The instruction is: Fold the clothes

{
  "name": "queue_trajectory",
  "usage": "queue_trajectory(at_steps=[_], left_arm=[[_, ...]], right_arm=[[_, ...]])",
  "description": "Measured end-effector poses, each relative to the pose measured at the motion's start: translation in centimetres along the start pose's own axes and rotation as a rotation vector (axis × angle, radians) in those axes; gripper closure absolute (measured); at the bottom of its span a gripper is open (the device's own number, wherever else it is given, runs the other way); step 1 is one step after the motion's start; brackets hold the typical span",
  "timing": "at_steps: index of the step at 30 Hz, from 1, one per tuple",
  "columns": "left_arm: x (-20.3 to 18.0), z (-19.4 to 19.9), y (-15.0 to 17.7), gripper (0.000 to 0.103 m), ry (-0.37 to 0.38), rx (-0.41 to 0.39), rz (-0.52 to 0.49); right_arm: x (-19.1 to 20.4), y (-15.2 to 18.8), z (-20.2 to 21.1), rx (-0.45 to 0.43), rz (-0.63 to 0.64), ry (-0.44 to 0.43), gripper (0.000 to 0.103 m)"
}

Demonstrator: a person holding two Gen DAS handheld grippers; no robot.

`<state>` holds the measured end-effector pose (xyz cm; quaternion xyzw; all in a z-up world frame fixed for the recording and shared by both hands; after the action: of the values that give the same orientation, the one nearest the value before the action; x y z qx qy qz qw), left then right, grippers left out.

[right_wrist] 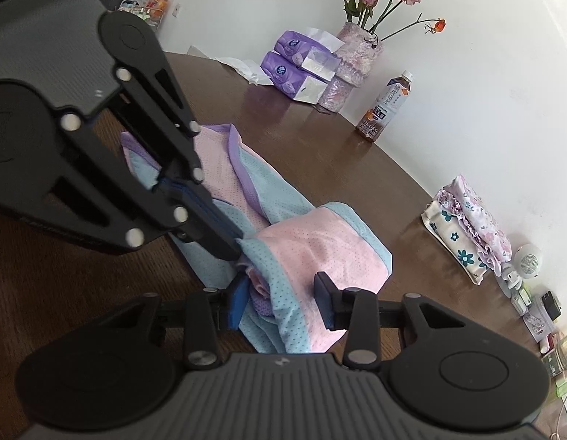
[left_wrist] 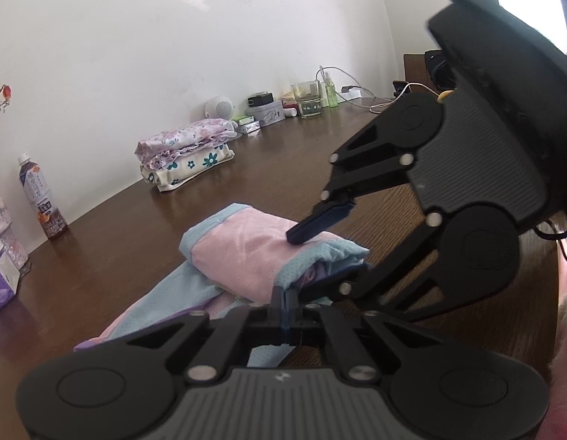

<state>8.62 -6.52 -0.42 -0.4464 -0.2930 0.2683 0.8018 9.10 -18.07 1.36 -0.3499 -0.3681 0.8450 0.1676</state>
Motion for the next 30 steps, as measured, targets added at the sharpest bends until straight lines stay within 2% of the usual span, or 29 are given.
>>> queue_trajectory(at_steps=[2, 3, 4, 5, 9, 11, 13, 18, 20, 25, 30], left_arm=[[-0.4, 0.4, 0.0, 0.103, 0.018, -0.008, 0.002], [-0.5, 0.5, 0.0, 0.103, 0.024, -0.009, 0.005], [-0.5, 0.4, 0.1, 0.103, 0.013, -0.004, 0.010], [-0.5, 0.3, 0.3, 0.103, 0.002, 0.002, 0.015], [0.5, 0.6, 0.5, 0.103, -0.033, 0.007, 0.063], [0.7, 0.5, 0.4, 0.101, -0.049, 0.007, 0.056], [0.9, 0.1, 0.3, 0.094, -0.044, 0.017, 0.053], [0.6, -0.9, -0.1, 0.092, -0.022, 0.026, 0.036], [0.5, -1.2, -0.1, 0.092, -0.041, 0.032, 0.021], [0.6, -1.4, 0.1, 0.102, -0.047, 0.029, 0.006], [0.6, -1.5, 0.0, 0.103, -0.069, 0.015, 0.000]], right_arm=[[0.0, -0.2, -0.3, 0.005, 0.000, 0.005, 0.069], [0.0, -0.3, -0.4, 0.008, -0.004, 0.005, 0.075], [0.1, -0.3, -0.6, 0.013, -0.006, 0.001, 0.081], [0.1, -0.3, -0.7, 0.015, -0.010, 0.001, 0.082], [0.1, -0.2, -0.7, 0.014, -0.029, 0.009, 0.082], [0.1, -0.1, -0.5, 0.013, -0.034, 0.009, 0.082], [0.1, -0.2, -0.4, 0.012, -0.032, 0.012, 0.082], [0.2, -0.2, -0.4, 0.013, -0.028, 0.013, 0.081], [0.1, -0.2, -0.4, 0.012, -0.026, 0.012, 0.081], [0.2, -0.1, -0.4, 0.011, -0.014, 0.011, 0.081], [0.3, -0.4, -0.4, 0.005, 0.015, 0.021, 0.079]])
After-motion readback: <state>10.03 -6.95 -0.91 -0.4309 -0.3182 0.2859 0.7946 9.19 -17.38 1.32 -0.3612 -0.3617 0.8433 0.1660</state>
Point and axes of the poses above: each gripper's, at about its wrist camera, not at the fingertips, and z roughly against the way its jaws point, x to its left, y to its underside, the point moved 3 cm from there along -z, roughly the way its jaws point, and after that the axes turned 8 degrees about -x, right-handed, at the moved point
